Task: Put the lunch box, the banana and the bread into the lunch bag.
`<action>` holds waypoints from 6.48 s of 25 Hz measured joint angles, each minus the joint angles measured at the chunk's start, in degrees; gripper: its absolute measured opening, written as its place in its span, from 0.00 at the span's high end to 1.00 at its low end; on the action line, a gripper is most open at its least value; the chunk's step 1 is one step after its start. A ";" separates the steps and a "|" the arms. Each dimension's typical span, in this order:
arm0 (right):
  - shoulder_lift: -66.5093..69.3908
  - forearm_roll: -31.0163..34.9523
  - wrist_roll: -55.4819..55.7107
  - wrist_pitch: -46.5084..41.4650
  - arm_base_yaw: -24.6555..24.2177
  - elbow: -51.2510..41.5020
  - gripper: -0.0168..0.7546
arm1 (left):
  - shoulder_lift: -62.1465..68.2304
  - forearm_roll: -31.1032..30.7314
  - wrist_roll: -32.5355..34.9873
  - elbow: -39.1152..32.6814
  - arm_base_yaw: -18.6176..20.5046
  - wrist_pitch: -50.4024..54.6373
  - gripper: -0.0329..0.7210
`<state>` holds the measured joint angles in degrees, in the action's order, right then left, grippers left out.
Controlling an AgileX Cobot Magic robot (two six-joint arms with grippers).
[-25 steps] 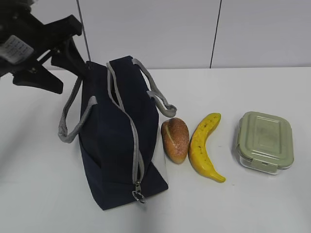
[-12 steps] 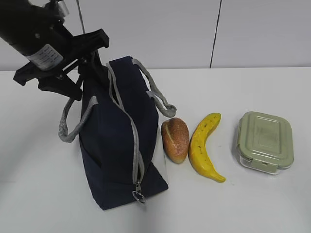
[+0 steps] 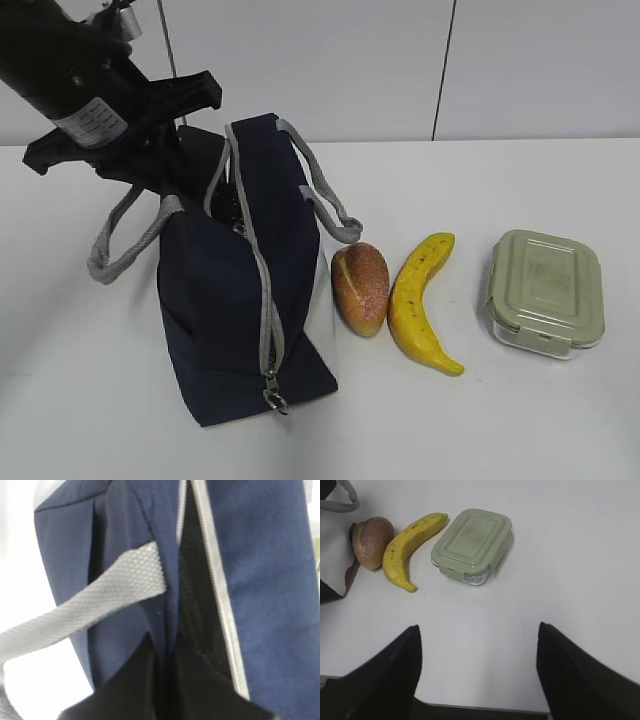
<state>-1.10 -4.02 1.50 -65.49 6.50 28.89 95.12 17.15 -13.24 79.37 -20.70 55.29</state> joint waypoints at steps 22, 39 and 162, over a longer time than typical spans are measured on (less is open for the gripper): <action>0.00 0.00 0.00 0.00 0.00 0.00 0.29 | 3.03 -8.04 9.55 0.19 0.00 -7.03 0.96; 8.59 4.70 0.00 2.87 0.00 2.66 0.29 | 3.04 -8.09 9.55 0.31 0.00 -7.31 0.96; 114.71 81.45 -57.52 1.55 -27.56 30.31 0.48 | 1.87 -8.87 9.55 0.37 0.00 -7.03 0.96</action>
<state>113.61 77.43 -56.01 -63.94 -21.06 59.21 97.00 8.28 -3.69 79.75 -20.70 48.26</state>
